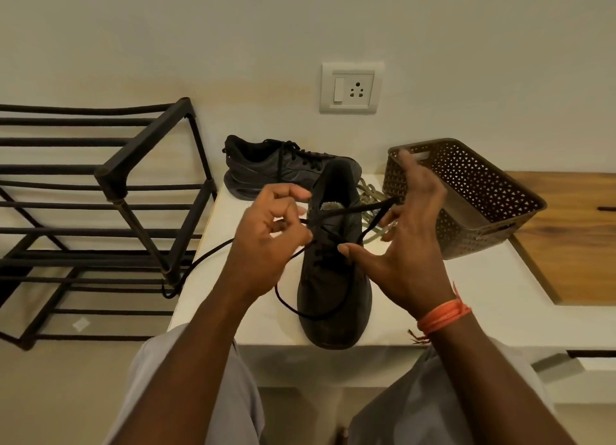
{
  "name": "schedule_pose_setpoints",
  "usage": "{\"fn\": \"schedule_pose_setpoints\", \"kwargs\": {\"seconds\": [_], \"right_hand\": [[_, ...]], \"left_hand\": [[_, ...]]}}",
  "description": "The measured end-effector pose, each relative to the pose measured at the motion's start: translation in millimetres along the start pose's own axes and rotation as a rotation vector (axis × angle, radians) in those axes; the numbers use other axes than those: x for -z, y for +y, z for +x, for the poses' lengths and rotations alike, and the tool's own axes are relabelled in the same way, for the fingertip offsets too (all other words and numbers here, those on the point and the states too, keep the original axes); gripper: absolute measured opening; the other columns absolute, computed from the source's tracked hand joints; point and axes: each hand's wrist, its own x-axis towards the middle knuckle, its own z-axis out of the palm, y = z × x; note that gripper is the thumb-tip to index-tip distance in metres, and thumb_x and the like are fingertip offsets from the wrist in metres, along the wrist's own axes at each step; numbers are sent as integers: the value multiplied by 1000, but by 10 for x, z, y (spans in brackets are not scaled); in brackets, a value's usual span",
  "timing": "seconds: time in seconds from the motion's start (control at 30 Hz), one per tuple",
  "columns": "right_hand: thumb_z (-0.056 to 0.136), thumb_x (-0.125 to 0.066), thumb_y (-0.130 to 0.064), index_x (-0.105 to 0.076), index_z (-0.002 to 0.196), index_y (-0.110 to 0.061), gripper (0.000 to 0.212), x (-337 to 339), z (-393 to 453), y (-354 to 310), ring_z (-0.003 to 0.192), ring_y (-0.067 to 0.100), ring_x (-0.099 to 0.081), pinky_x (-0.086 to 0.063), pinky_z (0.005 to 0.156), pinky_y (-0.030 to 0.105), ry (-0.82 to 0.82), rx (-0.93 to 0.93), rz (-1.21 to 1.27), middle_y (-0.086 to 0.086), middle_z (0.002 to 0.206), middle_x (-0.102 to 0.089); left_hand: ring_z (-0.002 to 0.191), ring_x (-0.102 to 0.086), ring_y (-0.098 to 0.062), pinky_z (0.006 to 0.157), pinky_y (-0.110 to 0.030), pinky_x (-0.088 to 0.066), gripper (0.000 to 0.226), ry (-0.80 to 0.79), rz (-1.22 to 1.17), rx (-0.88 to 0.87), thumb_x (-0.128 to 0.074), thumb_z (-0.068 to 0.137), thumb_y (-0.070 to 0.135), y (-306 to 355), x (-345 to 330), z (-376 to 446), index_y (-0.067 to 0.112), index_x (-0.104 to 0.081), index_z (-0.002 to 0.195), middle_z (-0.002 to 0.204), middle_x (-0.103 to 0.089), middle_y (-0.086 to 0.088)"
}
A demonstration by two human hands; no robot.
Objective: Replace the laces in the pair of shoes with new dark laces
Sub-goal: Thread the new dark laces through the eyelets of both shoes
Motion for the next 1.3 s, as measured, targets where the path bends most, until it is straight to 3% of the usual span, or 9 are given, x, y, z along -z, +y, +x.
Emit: {"fn": "schedule_pose_setpoints", "kwargs": {"seconds": [0.13, 0.2, 0.27, 0.4, 0.57, 0.7, 0.87, 1.03, 1.3], "right_hand": [[80, -77, -19, -59, 122, -20, 46, -180, -97, -61, 87, 8, -59, -54, 76, 27, -395, -44, 56, -6, 113, -58], [83, -74, -17, -59, 124, -21, 44, -345, -243, -196, 79, 11, -64, -55, 72, 23, -579, -99, 245, -10, 110, -62], [84, -75, -20, -51, 133, -28, 55, -507, -394, -371, 83, 13, -66, -56, 71, 23, -705, -118, 449, -12, 126, -56], [85, -73, -24, -51, 132, -33, 53, -739, -496, -457, 83, 11, -65, -55, 72, 21, -726, -185, 536, -14, 135, -46], [85, -72, -17, -71, 94, -19, 9, -575, -283, -238, 65, 4, -60, -51, 64, 17, -428, -196, 331, -9, 85, -70], [81, -75, -12, -70, 85, -18, 9, -247, -78, 93, 57, -6, -57, -44, 56, 9, -335, -301, 183, -7, 72, -66], [79, -78, -11, -71, 84, -12, 9, -63, 102, 410, 55, 10, -62, -50, 55, 22, -234, -467, 225, 6, 73, -70], [82, -74, -9, -70, 88, -7, 7, -92, 177, 499, 61, 13, -64, -48, 51, 14, -210, -518, 284, 10, 76, -70], [79, -76, -10, -71, 88, -9, 10, -216, 188, 546, 71, 16, -66, -57, 66, 28, -239, -481, 279, 9, 79, -70]], "left_hand": [[104, -65, -30, 95, -39, -51, 12, -8, -864, 34, -39, 86, 10, 90, 92, 33, 7, -43, 74, 102, -70, -11], [69, -63, -19, 78, -34, -56, 21, 127, -1097, 82, -38, 92, 17, 97, 189, 23, 12, -43, 73, 79, -64, -4], [47, -40, -7, 53, -19, -44, 27, 290, -1141, 122, -40, 96, 26, 66, 319, 21, 16, -49, 72, 70, -53, 3], [46, -26, -6, 43, -17, -25, 31, 424, -670, 85, -46, 98, 42, -39, 498, 36, 20, -55, 77, 70, -52, 5], [77, -64, 0, 69, -10, -48, 9, 147, 151, -33, -58, 94, 21, -150, 183, 40, 14, -61, 99, 76, -67, 7], [87, -65, 3, 77, -13, -48, 19, 13, 302, -20, -59, 94, 28, -264, -47, 109, 23, -60, 112, 82, -72, 11], [92, -65, -6, 81, -34, -55, 10, -6, 435, -24, -61, 92, 31, -292, -171, 342, 28, -70, 98, 93, -70, 13], [106, -45, -15, 85, -30, -44, 10, -29, 685, -18, -62, 92, 28, -382, -398, 443, 25, -69, 98, 110, -47, 4], [128, -24, -22, 101, -37, -23, 4, 29, 808, 51, -65, 89, 34, -444, -522, 439, 33, -68, 89, 128, -36, 1]]}}
